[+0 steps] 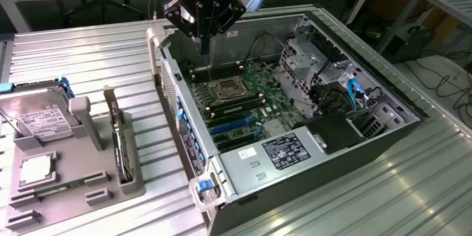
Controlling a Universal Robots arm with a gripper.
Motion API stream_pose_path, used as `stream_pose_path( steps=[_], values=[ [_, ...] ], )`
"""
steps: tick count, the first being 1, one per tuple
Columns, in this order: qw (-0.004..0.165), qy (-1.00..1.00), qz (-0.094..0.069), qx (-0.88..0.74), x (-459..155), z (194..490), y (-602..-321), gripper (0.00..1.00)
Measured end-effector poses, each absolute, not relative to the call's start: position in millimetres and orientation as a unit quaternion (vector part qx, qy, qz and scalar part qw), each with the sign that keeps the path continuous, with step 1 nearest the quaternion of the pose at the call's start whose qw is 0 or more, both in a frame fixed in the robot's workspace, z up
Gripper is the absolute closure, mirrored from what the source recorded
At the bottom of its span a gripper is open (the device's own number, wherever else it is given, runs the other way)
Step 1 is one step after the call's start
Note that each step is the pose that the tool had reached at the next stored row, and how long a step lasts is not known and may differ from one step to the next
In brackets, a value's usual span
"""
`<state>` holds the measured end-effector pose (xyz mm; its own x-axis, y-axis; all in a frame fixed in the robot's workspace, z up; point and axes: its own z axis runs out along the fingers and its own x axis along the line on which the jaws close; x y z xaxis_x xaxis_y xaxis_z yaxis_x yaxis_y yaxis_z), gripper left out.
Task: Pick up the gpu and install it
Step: 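Reach for the gpu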
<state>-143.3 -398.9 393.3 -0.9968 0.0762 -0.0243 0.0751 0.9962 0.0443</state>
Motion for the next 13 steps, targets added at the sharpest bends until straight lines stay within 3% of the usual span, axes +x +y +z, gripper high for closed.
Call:
stream_pose_path(
  steps=[13],
  values=[
    [0.013,0.999,0.022,0.038,-152.6,393.3,-399.0,0.89]
  ],
)
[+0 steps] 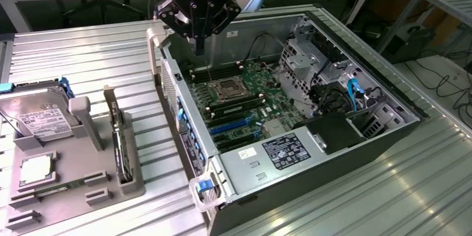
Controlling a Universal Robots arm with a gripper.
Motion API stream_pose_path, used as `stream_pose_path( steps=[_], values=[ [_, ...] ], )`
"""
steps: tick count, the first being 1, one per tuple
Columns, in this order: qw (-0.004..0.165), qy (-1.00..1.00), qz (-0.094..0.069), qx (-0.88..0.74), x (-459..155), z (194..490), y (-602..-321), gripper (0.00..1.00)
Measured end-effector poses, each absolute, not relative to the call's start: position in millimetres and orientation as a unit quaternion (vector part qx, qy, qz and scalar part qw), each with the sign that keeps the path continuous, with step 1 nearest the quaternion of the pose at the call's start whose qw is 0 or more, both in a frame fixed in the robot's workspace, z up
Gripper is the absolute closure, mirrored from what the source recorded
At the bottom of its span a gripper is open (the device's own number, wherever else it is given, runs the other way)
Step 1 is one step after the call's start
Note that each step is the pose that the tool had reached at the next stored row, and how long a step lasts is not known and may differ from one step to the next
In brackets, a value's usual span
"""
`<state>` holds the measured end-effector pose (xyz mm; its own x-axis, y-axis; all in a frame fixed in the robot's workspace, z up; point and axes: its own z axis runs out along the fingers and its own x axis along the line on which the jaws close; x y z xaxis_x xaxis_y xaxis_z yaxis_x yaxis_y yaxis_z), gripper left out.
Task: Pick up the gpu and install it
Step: 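Reach for the gpu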
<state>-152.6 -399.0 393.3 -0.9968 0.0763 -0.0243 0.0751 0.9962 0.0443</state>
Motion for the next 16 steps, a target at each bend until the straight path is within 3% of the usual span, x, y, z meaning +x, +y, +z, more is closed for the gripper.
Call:
stream_pose_path(
  steps=[16],
  values=[
    [0.013,0.999,0.022,0.038,-163.2,393.3,-399.0,0.89]
  ],
)
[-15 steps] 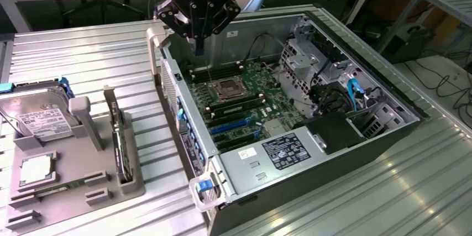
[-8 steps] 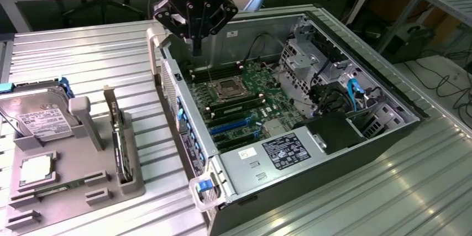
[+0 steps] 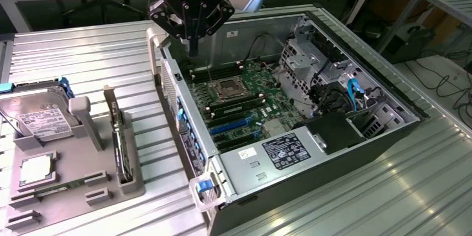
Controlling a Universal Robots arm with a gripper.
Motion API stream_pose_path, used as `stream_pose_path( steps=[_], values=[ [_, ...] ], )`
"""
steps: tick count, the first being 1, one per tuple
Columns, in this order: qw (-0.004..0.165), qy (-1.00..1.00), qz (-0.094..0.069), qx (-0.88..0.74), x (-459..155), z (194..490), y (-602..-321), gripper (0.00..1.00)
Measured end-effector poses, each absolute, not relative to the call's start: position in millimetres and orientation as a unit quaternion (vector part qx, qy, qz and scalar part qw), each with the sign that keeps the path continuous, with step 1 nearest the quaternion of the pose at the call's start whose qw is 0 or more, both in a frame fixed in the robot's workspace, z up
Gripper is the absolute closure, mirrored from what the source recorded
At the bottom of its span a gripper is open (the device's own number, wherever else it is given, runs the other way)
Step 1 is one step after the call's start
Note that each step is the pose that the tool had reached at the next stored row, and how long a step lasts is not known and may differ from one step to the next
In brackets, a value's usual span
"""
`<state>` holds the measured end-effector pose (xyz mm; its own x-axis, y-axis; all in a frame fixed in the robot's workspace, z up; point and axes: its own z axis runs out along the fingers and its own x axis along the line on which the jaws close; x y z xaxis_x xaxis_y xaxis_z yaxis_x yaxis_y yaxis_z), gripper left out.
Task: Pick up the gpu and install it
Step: 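Reach for the gpu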
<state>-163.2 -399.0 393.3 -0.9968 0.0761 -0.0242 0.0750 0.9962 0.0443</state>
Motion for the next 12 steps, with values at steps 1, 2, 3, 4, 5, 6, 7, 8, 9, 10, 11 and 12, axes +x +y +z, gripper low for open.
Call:
stream_pose_path(
  steps=[1,2,3,4,5,6,7,8,9,10,11,12],
  values=[
    [0.013,0.999,0.022,0.038,-163.9,393.3,-399.0,0.89],
    [0.013,0.999,0.022,0.038,-164.5,393.3,-399.0,0.89],
    [0.013,0.999,0.022,0.038,-165.2,393.3,-399.0,0.89],
    [0.013,0.999,0.022,0.038,-165.8,393.3,-399.0,0.89],
    [0.013,0.999,0.022,0.038,-166.4,393.3,-399.0,0.89],
    [0.013,0.999,0.022,0.038,-167.1,393.3,-399.0,0.89],
    [0.013,0.999,0.022,0.038,-167.7,393.3,-399.0,0.89],
    [0.013,0.999,0.022,0.038,-168.4,393.3,-399.0,0.89],
    [0.013,0.999,0.022,0.038,-169.3,393.3,-399.0,0.89],
    [0.013,0.999,0.022,0.038,-169.9,393.3,-399.0,0.89],
    [0.013,0.999,0.022,0.038,-170.8,393.3,-399.1,0.89],
    [0.013,0.999,0.022,0.038,-171.8,393.3,-399.1,0.89]
  ],
)
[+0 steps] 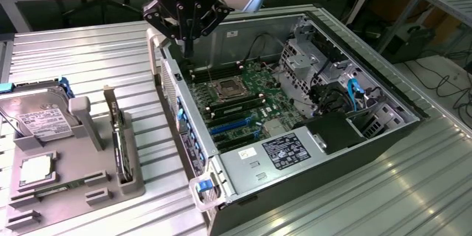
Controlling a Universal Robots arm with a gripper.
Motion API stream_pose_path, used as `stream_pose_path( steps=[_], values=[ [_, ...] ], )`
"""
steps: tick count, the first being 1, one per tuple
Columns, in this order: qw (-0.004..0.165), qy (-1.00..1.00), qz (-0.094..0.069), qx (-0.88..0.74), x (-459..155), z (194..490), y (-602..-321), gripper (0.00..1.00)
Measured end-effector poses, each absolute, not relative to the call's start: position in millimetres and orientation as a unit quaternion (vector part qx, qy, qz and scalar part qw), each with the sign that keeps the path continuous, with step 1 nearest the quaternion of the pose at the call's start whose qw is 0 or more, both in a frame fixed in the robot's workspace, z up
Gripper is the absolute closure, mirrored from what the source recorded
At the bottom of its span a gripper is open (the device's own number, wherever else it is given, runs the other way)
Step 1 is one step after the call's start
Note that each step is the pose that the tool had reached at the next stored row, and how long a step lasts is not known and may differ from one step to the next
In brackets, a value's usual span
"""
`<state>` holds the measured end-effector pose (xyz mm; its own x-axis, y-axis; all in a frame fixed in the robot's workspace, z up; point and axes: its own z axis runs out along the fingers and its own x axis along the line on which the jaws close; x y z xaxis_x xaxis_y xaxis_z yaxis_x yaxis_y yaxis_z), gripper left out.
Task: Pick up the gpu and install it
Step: 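Reach for the gpu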
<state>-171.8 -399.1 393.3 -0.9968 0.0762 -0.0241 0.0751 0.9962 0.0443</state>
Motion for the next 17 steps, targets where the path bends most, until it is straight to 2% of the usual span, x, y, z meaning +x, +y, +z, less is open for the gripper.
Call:
stream_pose_path(
  steps=[17],
  values=[
    [0.013,0.999,0.022,0.038,-184,393,-399,0.89]
  ],
)
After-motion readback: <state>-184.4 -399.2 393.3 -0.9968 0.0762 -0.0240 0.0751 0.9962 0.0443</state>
